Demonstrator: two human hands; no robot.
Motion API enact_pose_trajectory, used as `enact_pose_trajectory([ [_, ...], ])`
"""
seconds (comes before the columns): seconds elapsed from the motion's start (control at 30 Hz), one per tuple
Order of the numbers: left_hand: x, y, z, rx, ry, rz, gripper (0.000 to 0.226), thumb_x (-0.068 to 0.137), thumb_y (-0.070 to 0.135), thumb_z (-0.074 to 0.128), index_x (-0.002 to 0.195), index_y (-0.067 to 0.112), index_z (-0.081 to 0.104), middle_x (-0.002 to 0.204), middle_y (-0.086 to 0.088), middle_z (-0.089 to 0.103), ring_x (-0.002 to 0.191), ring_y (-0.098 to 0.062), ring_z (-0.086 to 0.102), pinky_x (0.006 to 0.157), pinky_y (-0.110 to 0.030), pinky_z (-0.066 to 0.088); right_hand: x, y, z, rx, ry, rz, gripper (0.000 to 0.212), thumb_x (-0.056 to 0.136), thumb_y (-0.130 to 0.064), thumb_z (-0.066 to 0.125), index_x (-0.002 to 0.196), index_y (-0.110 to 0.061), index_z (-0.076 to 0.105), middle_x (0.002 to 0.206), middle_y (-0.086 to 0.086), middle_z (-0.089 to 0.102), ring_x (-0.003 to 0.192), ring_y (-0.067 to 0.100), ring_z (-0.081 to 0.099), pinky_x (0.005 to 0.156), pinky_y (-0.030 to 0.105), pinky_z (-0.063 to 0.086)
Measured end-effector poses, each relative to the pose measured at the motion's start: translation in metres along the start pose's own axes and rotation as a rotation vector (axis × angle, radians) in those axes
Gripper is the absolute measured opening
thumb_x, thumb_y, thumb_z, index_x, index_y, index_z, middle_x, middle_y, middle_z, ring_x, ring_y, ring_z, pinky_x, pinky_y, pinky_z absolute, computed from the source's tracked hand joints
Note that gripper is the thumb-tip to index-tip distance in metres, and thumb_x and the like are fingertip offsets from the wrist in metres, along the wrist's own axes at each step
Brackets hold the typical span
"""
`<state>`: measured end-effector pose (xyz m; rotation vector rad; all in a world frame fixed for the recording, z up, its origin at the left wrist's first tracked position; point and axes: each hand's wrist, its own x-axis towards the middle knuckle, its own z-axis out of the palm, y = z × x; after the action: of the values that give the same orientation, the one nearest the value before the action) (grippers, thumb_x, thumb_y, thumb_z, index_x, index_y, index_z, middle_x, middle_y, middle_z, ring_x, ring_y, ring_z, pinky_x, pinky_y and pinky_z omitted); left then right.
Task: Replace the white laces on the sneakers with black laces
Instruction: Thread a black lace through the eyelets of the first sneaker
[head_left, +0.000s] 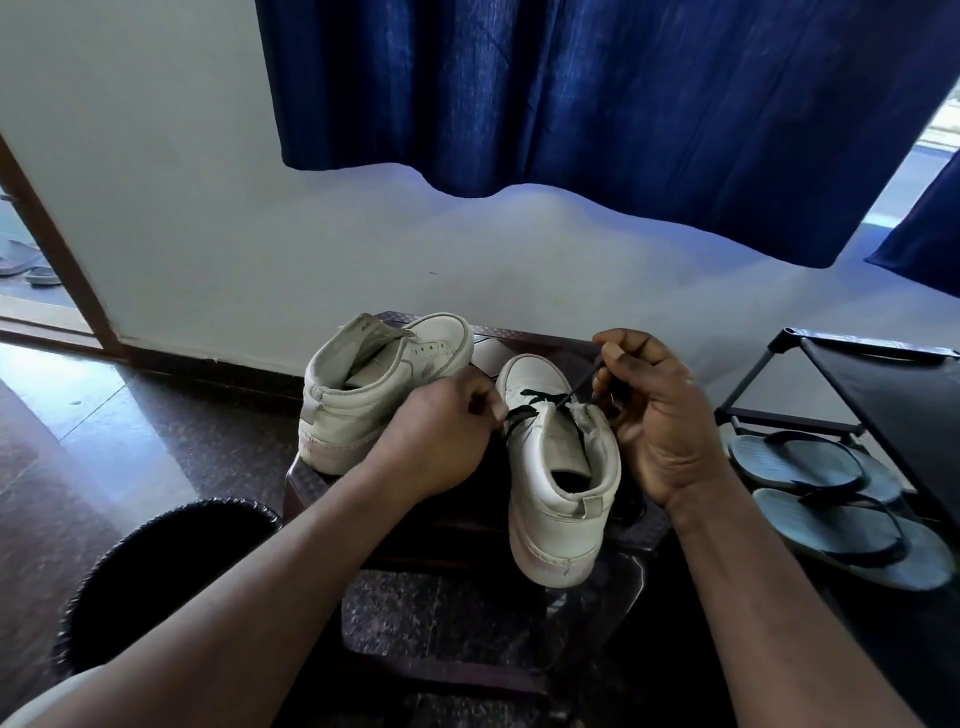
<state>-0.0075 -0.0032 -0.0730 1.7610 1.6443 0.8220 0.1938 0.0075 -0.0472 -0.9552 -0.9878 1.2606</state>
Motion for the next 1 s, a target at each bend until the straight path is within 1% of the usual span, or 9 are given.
enact_pose_trajectory([
  [0.1,0.003,0.0,0.002,-0.209,-0.036,0.031,0.014,0.1,0.031,0.066,0.087,0.031,0.067,0.068,0.022,0.063,0.06,0.005,0.052,0.063,-0.019,0.038,-0.001,0.0,0.003,0.01,-0.009,-0.01,0.013,0.094,-0.003,0.061,0.093,-0.013,0.07,0.072,-0.002,0.058,0.067,0.01,0.052,0.064,0.02,0.046],
  [0.27,0.0,0.006,0.013,-0.321,-0.122,0.01,0.016,0.101,0.033,0.068,0.088,0.024,0.071,0.07,0.016,0.062,0.061,0.005,0.05,0.06,-0.012,0.039,-0.004,0.0,0.006,0.009,-0.026,-0.012,0.016,0.096,0.0,0.058,0.093,-0.01,0.069,0.068,-0.003,0.058,0.062,0.008,0.052,0.06,0.018,0.049],
  [0.37,0.002,0.009,0.013,-0.29,-0.149,-0.027,0.021,0.103,0.035,0.064,0.086,0.024,0.068,0.076,0.014,0.064,0.07,0.0,0.055,0.066,-0.02,0.041,-0.004,0.001,0.005,0.016,-0.036,-0.01,0.016,0.097,0.001,0.057,0.093,-0.01,0.068,0.068,-0.002,0.058,0.062,0.009,0.052,0.06,0.018,0.049],
  [0.43,0.004,0.01,0.01,-0.115,-0.16,-0.01,0.023,0.104,0.036,0.061,0.087,0.021,0.066,0.088,0.005,0.068,0.085,-0.015,0.062,0.074,-0.03,0.046,-0.003,0.002,0.004,-0.015,-0.038,-0.01,0.015,0.096,0.0,0.059,0.092,-0.011,0.069,0.07,0.0,0.059,0.064,0.009,0.052,0.062,0.019,0.049],
  [0.53,0.001,0.012,0.003,0.324,-0.143,0.005,0.02,0.104,0.031,0.054,0.106,0.017,0.067,0.115,-0.007,0.071,0.108,-0.03,0.065,0.087,-0.035,0.049,0.0,0.008,0.002,-0.154,-0.068,-0.018,0.013,0.089,-0.005,0.071,0.088,-0.017,0.075,0.08,0.001,0.068,0.074,0.012,0.058,0.073,0.027,0.05],
  [0.63,-0.005,0.008,0.001,0.511,-0.15,-0.005,0.022,0.098,0.024,0.055,0.109,0.012,0.069,0.117,-0.011,0.071,0.108,-0.032,0.068,0.082,-0.036,0.052,0.001,0.015,0.002,-0.259,-0.105,-0.004,0.009,0.078,-0.015,0.076,0.085,-0.02,0.078,0.092,0.008,0.071,0.087,0.022,0.061,0.083,0.037,0.049],
  [0.73,-0.004,0.002,0.001,0.333,-0.092,0.008,0.012,0.098,0.026,0.058,0.099,0.02,0.068,0.105,-0.003,0.072,0.101,-0.027,0.066,0.082,-0.033,0.054,0.003,0.015,0.001,-0.248,-0.097,0.021,0.008,0.077,-0.016,0.076,0.084,-0.02,0.079,0.096,0.014,0.07,0.091,0.028,0.06,0.088,0.044,0.048],
  [0.87,0.004,-0.001,0.003,-0.137,-0.054,0.02,0.012,0.1,0.036,0.066,0.09,0.028,0.066,0.069,0.02,0.062,0.065,0.002,0.054,0.061,-0.02,0.038,0.003,0.014,-0.001,-0.227,-0.114,0.038,0.01,0.078,-0.016,0.076,0.087,-0.016,0.077,0.094,0.014,0.071,0.089,0.027,0.062,0.087,0.043,0.049],
  [1.0,0.002,0.004,0.011,-0.233,-0.118,0.052,0.016,0.099,0.035,0.068,0.088,0.023,0.068,0.074,0.013,0.062,0.066,-0.002,0.052,0.067,-0.024,0.04,0.002,0.013,-0.003,-0.364,-0.177,0.014,0.02,0.078,-0.017,0.074,0.097,-0.011,0.075,0.093,0.005,0.074,0.09,0.02,0.066,0.086,0.039,0.05],
])
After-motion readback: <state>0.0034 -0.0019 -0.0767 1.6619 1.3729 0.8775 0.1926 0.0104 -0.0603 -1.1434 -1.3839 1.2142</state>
